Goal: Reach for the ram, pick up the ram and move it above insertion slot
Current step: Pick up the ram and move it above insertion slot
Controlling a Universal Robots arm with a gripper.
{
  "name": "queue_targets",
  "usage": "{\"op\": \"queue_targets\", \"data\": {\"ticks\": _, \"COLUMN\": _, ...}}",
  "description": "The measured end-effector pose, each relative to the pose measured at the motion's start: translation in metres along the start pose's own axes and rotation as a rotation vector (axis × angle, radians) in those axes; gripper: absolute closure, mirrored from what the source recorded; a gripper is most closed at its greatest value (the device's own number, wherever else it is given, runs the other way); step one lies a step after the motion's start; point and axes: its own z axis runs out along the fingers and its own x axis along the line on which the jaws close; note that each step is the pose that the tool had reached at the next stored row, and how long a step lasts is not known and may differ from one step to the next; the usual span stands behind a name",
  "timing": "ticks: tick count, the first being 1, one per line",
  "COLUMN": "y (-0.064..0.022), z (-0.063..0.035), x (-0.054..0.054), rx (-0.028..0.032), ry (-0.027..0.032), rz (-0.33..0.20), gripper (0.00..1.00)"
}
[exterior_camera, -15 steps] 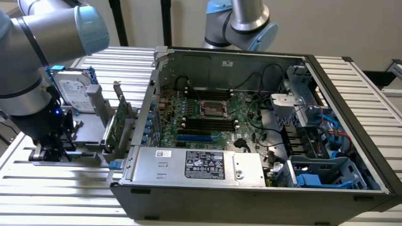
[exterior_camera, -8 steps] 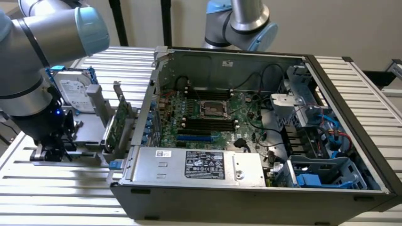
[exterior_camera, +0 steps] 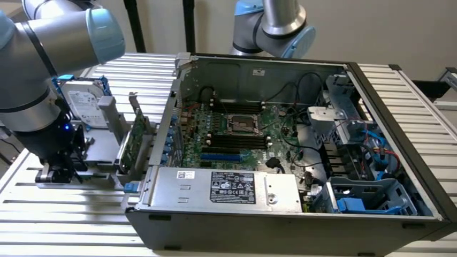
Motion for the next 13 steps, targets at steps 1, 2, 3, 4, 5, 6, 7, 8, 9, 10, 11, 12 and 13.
{"op": "queue_targets", "data": {"ticks": 1, "y": 0.0001, "z": 0.0005, "x": -0.0001, "rx": 0.0001, "ry": 0.0, "rz": 0.0, "gripper": 0.64}}
{"op": "queue_targets", "data": {"ticks": 2, "y": 0.0, "z": 0.0011, "x": -0.0002, "rx": 0.0002, "ry": -0.0001, "rz": 0.0, "gripper": 0.64}}
{"op": "queue_targets", "data": {"ticks": 3, "y": 0.0, "z": 0.0017, "x": -0.0004, "rx": 0.0001, "ry": -0.0001, "rz": 0.0, "gripper": 0.64}}
{"op": "queue_targets", "data": {"ticks": 4, "y": 0.0001, "z": 0.0021, "x": -0.0004, "rx": 0.0001, "ry": 0.0, "rz": 0.0, "gripper": 0.64}}
{"op": "queue_targets", "data": {"ticks": 5, "y": 0.0002, "z": 0.0023, "x": -0.0005, "rx": -0.0001, "ry": 0.0001, "rz": 0.0, "gripper": 0.65}}
{"op": "queue_targets", "data": {"ticks": 6, "y": 0.0002, "z": 0.0023, "x": -0.0005, "rx": -0.0002, "ry": 0.0001, "rz": 0.0, "gripper": 0.65}}
{"op": "queue_targets", "data": {"ticks": 7, "y": 0.0002, "z": 0.0023, "x": -0.0005, "rx": -0.0003, "ry": 0.0001, "rz": 0.0, "gripper": 0.72}}
{"op": "queue_targets", "data": {"ticks": 8, "y": 0.0002, "z": 0.0023, "x": -0.0005, "rx": -0.0004, "ry": 0.0003, "rz": 0.0, "gripper": 0.78}}
{"op": "queue_targets", "data": {"ticks": 9, "y": 0.0002, "z": 0.0024, "x": -0.0005, "rx": -0.0004, "ry": -0.0001, "rz": 0.0, "gripper": 0.78}}
{"op": "queue_targets", "data": {"ticks": 10, "y": 0.0002, "z": 0.0024, "x": -0.0005, "rx": -0.0004, "ry": -0.0001, "rz": 0.0, "gripper": 0.85}}
{"op": "queue_targets", "data": {"ticks": 11, "y": 0.0002, "z": 0.0025, "x": -0.0005, "rx": -0.0004, "ry": -0.0001, "rz": 0.0, "gripper": 0.85}}
{"op": "queue_targets", "data": {"ticks": 12, "y": 0.0002, "z": 0.0025, "x": -0.0005, "rx": -0.0004, "ry": -0.0001, "rz": 0.0, "gripper": 0.85}}
{"op": "queue_targets", "data": {"ticks": 13, "y": 0.0002, "z": 0.0025, "x": -0.0005, "rx": -0.0004, "ry": -0.0001, "rz": 0.0, "gripper": 0.85}}
